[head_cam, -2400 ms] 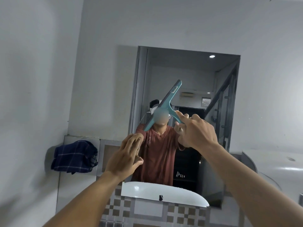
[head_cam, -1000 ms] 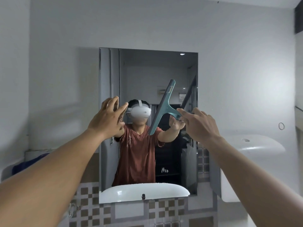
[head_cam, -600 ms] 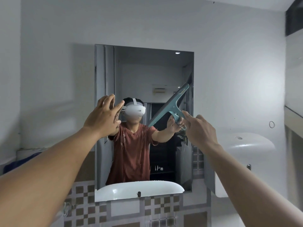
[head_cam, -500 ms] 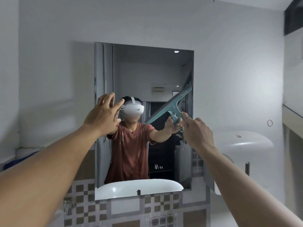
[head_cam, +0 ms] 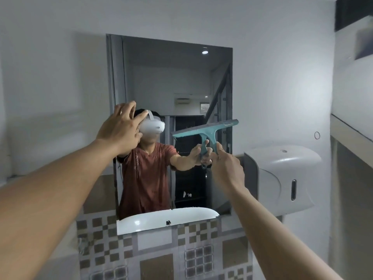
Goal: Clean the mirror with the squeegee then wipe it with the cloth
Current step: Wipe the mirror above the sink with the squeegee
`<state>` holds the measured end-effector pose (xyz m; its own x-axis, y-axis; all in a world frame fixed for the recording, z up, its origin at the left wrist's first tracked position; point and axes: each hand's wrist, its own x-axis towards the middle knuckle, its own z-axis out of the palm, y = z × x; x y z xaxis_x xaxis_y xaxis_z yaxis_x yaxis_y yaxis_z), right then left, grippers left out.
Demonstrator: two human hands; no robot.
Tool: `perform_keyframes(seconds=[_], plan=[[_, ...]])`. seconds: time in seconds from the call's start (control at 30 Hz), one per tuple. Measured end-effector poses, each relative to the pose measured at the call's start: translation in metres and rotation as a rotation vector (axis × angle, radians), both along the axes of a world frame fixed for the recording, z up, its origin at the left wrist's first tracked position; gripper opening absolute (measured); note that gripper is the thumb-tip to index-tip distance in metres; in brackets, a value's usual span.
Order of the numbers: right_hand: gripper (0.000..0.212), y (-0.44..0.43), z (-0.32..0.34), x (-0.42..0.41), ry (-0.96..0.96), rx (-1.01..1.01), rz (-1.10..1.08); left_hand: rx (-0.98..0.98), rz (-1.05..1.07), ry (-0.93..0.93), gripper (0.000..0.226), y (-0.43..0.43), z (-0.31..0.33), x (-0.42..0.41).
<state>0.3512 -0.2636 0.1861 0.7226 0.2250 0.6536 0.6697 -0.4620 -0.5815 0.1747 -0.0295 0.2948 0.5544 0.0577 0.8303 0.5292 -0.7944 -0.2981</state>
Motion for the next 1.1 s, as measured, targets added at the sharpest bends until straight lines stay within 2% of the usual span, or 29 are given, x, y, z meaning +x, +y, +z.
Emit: perform_keyframes(seconds=[0.23,0.6,0.8,0.97,1.1], plan=[[0.049,0.014,-0.023,-0.011,0.03,0.045,0.006,0.006,0.016,0.006,0.075,-0.002,0.0,-0.001],[0.052,0.03,-0.062,-0.025,0.07,0.102,0.045,0.078,0.052,-0.016,0.058,0.001,0.013,-0.004],[0.054,0.051,-0.065,-0.05,0.195,0.254,0.139,0.059,0.045,-0.005,0.066,0.007,0.017,-0.005],[0.055,0.079,-0.071,-0.076,0.251,0.376,0.195,0.036,0.027,0.016,0.066,0.007,0.02,-0.008],[0.053,0.101,-0.079,-0.094,0.268,0.398,0.252,0.069,0.041,0.044,0.06,0.01,0.027,-0.015]])
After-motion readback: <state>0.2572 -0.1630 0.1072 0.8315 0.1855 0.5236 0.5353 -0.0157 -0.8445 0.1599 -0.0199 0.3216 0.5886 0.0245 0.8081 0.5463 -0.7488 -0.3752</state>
